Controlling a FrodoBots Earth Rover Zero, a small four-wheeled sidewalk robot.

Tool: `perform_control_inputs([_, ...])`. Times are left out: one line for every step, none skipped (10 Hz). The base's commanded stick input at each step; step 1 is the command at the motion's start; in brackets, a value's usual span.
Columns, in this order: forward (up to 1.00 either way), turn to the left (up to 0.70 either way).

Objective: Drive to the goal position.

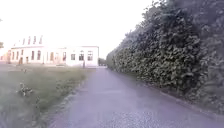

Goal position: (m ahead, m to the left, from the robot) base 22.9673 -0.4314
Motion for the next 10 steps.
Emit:
perform_control_inputs([0.50, 0.00])
perform_control_inputs([0.50, 0.00])
perform_control_inputs([0.50, 0.00])
perform_control_inputs([0.50, 0.00])
perform_control_inputs([0.50, 0.00])
perform_control_inputs([0.50, 0.45])
perform_control_inputs([0.50, 0.50])
perform_control_inputs([0.50, 0.50])
perform_control_inputs([0.50, 0.50])
perform_control_inputs([0.50, 0.50])
